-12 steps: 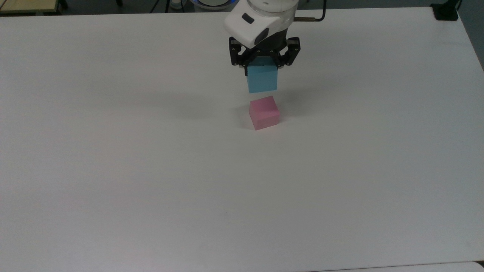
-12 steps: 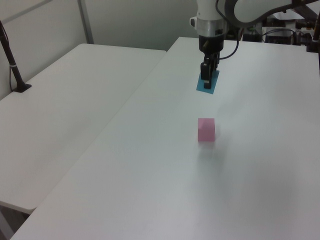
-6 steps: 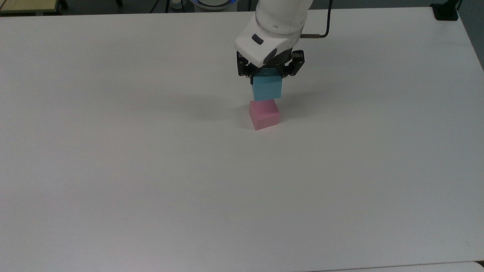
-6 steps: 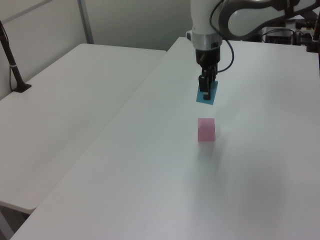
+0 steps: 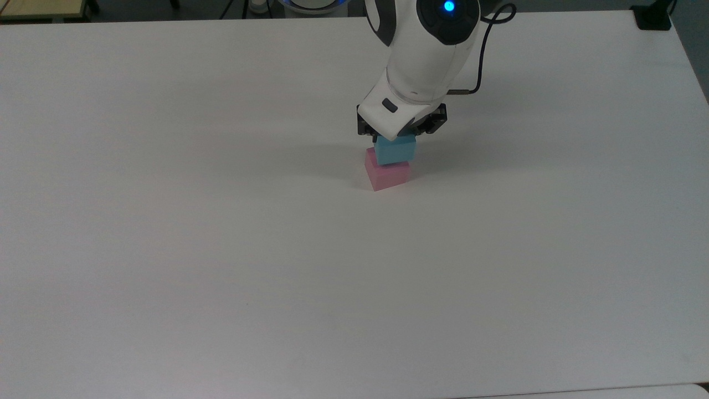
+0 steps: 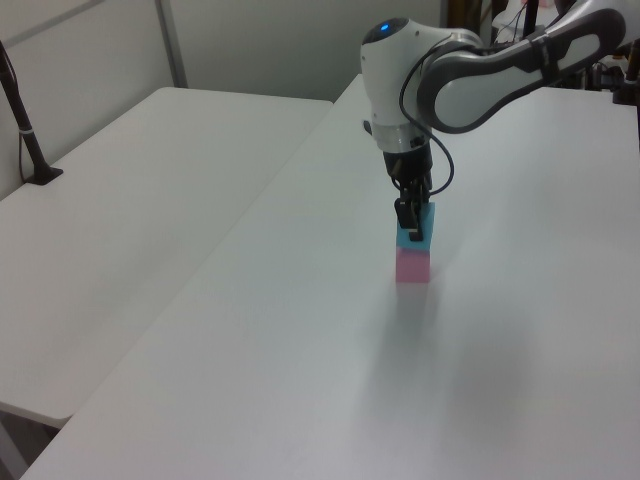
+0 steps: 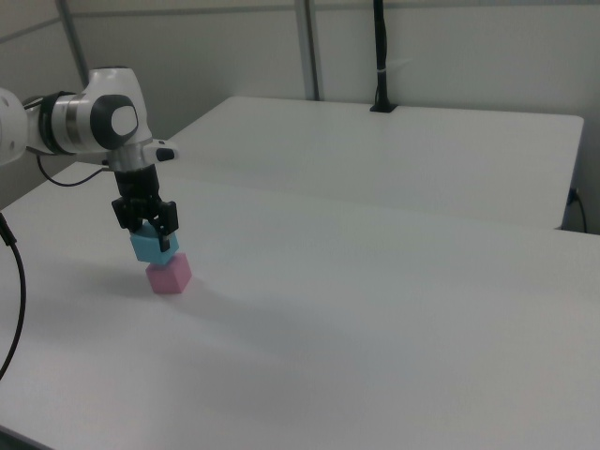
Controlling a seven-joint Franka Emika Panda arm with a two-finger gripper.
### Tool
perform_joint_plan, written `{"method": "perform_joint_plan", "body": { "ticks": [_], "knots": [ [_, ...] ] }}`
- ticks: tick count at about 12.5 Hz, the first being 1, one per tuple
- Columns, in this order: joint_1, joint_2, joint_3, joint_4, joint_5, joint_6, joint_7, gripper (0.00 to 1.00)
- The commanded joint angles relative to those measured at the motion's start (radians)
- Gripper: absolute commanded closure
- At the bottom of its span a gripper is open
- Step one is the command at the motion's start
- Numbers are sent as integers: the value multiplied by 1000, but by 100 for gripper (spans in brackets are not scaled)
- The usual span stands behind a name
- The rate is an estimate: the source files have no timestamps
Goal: Put blue cube on pink cube
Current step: 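Lower the light-blue cube onto the pink cube's top face, then open the gripper to release the light-blue cube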
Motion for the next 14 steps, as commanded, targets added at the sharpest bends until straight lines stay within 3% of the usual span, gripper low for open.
{"method": "perform_joint_plan", "body": {
  "ticks": [1,2,3,5,9,14],
  "knots": [
    [11,4,-6,-26,-29,52,2,76],
    [11,4,-6,-31,-32,55,1,66],
    [10,4,-6,-31,-35,55,1,50],
    [10,4,-8,-45,-45,55,2,0],
    [8,-4,-12,-43,-51,47,4,0],
    [-2,-114,-9,4,-45,-14,30,0]
  ]
}}
